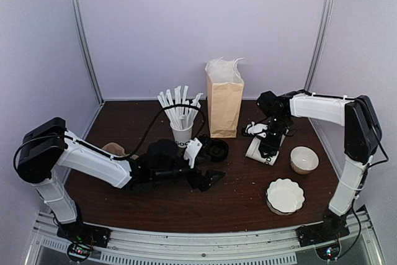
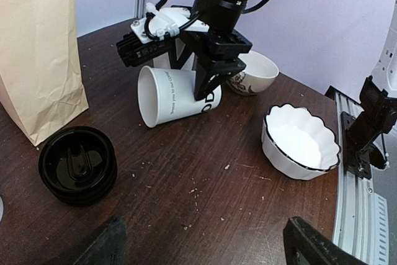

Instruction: Pack the takeout coffee

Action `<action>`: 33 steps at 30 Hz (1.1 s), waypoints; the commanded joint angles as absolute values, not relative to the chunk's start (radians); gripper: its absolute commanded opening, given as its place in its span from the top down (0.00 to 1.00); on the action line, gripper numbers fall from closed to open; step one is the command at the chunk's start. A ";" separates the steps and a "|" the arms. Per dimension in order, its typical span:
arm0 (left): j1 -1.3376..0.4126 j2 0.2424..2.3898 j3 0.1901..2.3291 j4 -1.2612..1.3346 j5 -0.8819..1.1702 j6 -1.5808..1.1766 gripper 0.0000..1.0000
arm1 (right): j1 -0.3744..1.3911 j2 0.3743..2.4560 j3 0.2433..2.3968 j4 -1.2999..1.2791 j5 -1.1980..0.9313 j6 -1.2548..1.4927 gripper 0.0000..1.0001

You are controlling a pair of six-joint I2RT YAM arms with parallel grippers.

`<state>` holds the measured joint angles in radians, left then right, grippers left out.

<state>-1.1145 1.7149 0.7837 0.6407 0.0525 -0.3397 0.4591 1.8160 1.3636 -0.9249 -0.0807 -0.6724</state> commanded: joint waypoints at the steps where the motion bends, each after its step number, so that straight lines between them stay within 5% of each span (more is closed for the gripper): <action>1: -1.115 1.725 0.790 0.706 0.073 -0.347 0.09 | 0.450 1.836 1.346 -0.927 -0.114 -0.657 0.29; 12: -1.099 1.727 0.815 0.694 0.088 -0.371 0.09 | 0.449 1.821 1.298 -0.906 -0.193 -0.627 0.15; 24: -1.044 1.714 0.822 0.676 0.110 -0.465 0.09 | 0.465 1.666 1.247 -0.933 -0.303 -0.626 0.35; 33: -1.026 1.776 0.934 0.654 0.332 -0.442 0.18 | 0.529 1.534 1.223 -1.018 -0.527 -0.659 0.37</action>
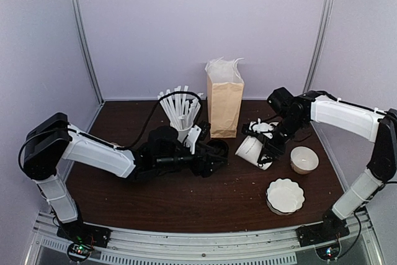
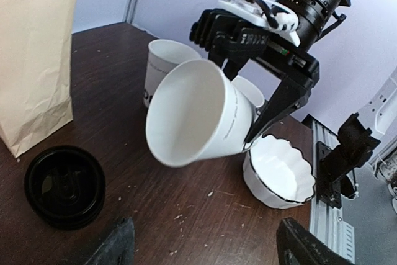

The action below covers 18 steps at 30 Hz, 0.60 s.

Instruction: Pack the takeout coffee

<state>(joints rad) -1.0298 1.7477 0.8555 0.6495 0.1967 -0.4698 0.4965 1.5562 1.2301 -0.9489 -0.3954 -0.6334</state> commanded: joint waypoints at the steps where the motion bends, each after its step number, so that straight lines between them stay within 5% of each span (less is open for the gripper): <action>1: -1.027 1.778 0.943 0.648 0.346 -0.428 0.19 | 0.539 1.525 1.224 -1.029 -0.546 -0.662 0.37; 14: -1.029 1.808 1.043 0.517 0.460 -0.356 0.27 | 0.606 1.459 1.220 -1.079 -0.641 -0.693 0.36; 18: -1.036 1.838 1.071 0.532 0.546 -0.362 0.37 | 0.614 1.459 1.228 -1.080 -0.640 -0.686 0.36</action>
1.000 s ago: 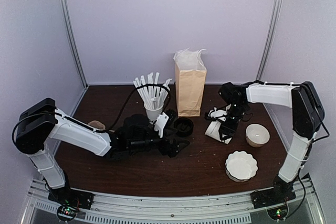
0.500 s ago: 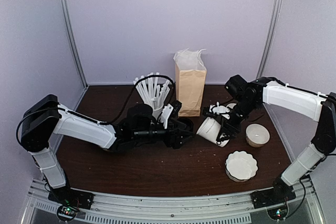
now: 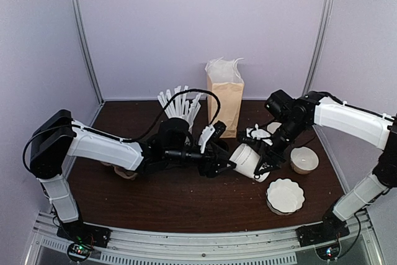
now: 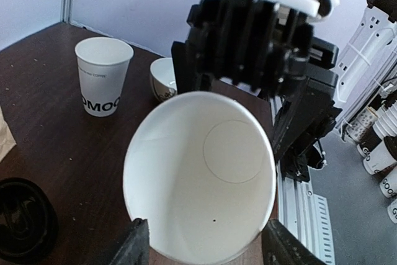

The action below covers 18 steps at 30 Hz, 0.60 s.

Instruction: Pack the takeout coffee

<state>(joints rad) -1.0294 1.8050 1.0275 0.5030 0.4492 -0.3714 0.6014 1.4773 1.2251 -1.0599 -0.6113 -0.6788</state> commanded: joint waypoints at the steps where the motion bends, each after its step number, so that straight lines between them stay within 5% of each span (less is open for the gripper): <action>1: -1.039 1.842 1.077 0.535 0.564 -0.360 0.40 | 0.615 1.460 1.231 -1.080 -0.638 -0.684 0.36; 9: -1.043 1.831 1.080 0.527 0.587 -0.343 0.81 | 0.615 1.461 1.219 -1.059 -0.632 -0.680 0.33; 13: -1.043 1.789 1.076 0.456 0.557 -0.315 0.99 | 0.612 1.443 1.235 -1.106 -0.659 -0.704 0.22; 18: -1.044 1.657 1.113 0.115 0.470 -0.237 1.00 | 0.518 1.341 1.254 -1.161 -0.755 -0.733 0.15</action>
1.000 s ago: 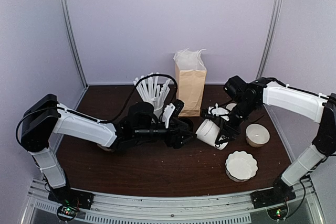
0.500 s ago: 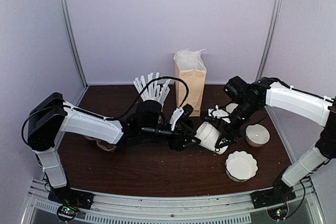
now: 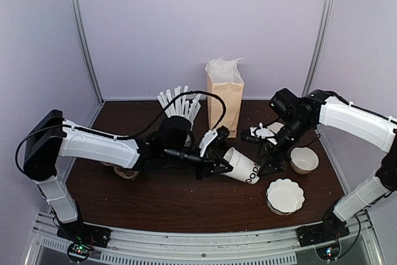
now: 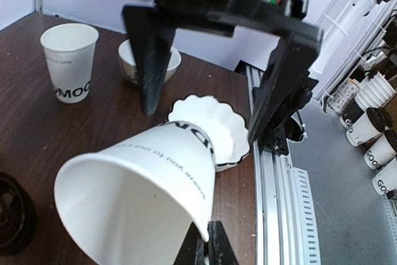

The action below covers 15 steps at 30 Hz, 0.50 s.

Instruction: Pack the takeout coffee

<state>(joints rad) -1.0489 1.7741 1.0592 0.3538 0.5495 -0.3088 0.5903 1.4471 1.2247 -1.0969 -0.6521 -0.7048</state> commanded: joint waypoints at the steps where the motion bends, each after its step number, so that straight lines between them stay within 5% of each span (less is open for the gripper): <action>1: -1.047 1.628 1.130 0.035 0.439 -0.211 1.00 | 0.473 1.322 1.263 -1.166 -0.785 -0.729 0.15; 10: -1.156 1.526 1.341 -0.754 0.095 -0.013 1.00 | 0.288 1.259 1.110 -0.887 -0.942 -0.573 0.16; 15: -1.210 1.601 1.437 -0.987 -0.115 0.045 1.00 | 0.270 1.243 1.074 -0.815 -0.904 -0.548 0.18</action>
<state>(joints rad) -1.1835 1.5417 1.3891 -0.6853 0.1040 -0.0410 0.2848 1.2682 1.0878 -0.9302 -0.8902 -0.6022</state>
